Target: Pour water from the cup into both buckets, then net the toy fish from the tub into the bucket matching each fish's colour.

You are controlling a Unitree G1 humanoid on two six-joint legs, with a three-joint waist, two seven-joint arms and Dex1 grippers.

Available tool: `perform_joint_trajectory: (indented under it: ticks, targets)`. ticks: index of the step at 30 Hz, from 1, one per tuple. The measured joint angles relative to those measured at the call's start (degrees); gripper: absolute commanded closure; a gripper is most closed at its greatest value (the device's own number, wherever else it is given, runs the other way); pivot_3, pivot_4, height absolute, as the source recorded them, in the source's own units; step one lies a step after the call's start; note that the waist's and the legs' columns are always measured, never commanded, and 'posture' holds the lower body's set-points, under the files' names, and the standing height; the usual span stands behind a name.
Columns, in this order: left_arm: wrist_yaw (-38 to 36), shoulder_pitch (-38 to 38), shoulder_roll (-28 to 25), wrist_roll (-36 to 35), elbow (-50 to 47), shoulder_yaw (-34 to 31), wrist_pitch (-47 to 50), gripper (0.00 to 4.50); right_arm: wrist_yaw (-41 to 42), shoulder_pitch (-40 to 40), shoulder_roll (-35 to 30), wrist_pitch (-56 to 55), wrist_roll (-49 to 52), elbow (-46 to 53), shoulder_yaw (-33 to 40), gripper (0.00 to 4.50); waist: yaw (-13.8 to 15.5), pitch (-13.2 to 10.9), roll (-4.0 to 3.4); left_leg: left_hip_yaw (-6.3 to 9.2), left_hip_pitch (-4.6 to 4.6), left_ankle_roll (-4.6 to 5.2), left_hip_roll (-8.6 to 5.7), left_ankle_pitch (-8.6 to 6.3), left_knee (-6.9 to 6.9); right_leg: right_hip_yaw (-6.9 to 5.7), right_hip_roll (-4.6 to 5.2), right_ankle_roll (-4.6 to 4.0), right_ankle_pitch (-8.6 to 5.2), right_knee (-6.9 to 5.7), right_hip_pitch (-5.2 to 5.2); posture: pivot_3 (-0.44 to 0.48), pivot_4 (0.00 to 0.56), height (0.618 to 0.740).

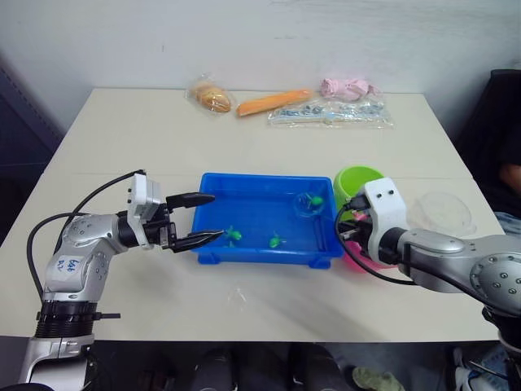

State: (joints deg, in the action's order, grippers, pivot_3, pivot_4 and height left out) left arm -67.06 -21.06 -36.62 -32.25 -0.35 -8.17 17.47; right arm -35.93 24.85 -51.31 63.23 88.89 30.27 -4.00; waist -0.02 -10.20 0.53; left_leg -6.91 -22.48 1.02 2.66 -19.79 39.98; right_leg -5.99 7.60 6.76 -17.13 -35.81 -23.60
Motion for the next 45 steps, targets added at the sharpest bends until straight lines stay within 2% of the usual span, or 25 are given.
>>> perform_joint_trajectory:
  ticks: [4, 10, 18, 21, 29, 37, 42, 45]
  targets:
    - [0.0, -0.5, 0.5, 0.0, 0.0, 0.4, 0.2, 0.09, 5.5, -2.1, -1.4, 0.5, -2.4, 1.9, 0.7, 4.50, 0.0, 0.0, 0.00, -0.02, -0.01, 0.01, 0.00, -0.01, 0.00, 0.00, 0.00, 0.03, 0.02, 0.03, 0.00, 0.000, 0.150, 0.740]
    - [-0.1, -2.0, 1.2, 0.0, 0.8, 1.1, 0.1, 0.09, 12.4, -6.9, -3.5, -1.1, -4.4, 6.0, 6.0, 4.50, 0.0, 0.0, 0.00, -0.03, 0.00, 0.01, 0.00, -0.02, -0.04, -0.01, -0.02, 0.03, 0.02, 0.08, 0.00, 0.000, 0.150, 0.740]
    - [-1.9, -4.7, 2.5, 0.2, 4.1, 2.9, -0.4, 0.09, 21.1, -17.8, -5.6, -4.6, -4.9, 12.2, 20.3, 4.50, 0.5, 0.0, 0.02, -0.02, 0.00, 0.03, -0.03, -0.03, -0.04, -0.01, -0.04, 0.09, 0.05, 0.17, 0.05, 0.000, 0.150, 0.740]
    - [-2.7, -5.8, 2.9, 0.7, 5.9, 3.6, -1.2, 0.09, 24.4, -22.8, -6.3, -4.8, -5.5, 12.9, 28.2, 4.50, 1.0, 0.0, 0.02, -0.03, 0.01, 0.06, -0.06, -0.04, -0.03, 0.00, -0.04, 0.11, 0.06, 0.19, 0.06, 0.000, 0.150, 0.740]
    - [-3.8, -7.2, 4.0, 1.1, 8.0, 4.6, -2.0, 0.09, 32.4, -28.3, -6.7, -6.9, -11.7, 12.7, 38.3, 4.50, 1.4, 0.0, 0.02, -0.05, 0.05, 0.06, -0.07, -0.05, -0.03, 0.02, -0.07, 0.12, 0.07, 0.19, 0.08, 0.000, 0.150, 0.740]
    - [-3.9, -7.6, 4.3, 1.1, 8.1, 4.7, -1.8, 0.09, 36.6, -32.0, -8.8, -9.6, -27.8, 7.7, 39.3, 4.50, 1.3, 0.0, 0.02, -0.06, 0.06, 0.06, -0.15, -0.05, -0.01, 0.04, -0.07, 0.13, 0.07, 0.19, 0.10, 0.000, 0.150, 0.740]
    - [-3.6, -7.9, 4.6, 1.0, 7.8, 4.7, -1.8, 0.09, 41.4, -34.4, -11.1, -15.8, -40.3, 7.3, 34.4, 4.50, 1.3, 0.0, 0.02, -0.05, 0.06, 0.04, -0.34, -0.04, -0.02, 0.04, -0.08, 0.13, 0.07, 0.19, 0.10, 0.000, 0.150, 0.740]
    - [-3.5, -7.9, 4.6, 1.0, 7.8, 4.7, -1.6, 0.09, 43.2, -35.3, -11.2, -17.5, -44.1, 7.2, 32.8, 4.50, 1.3, 0.0, 0.02, -0.05, 0.06, 0.04, -0.35, -0.04, -0.02, 0.04, -0.08, 0.14, 0.08, 0.18, 0.10, 0.000, 0.150, 0.740]
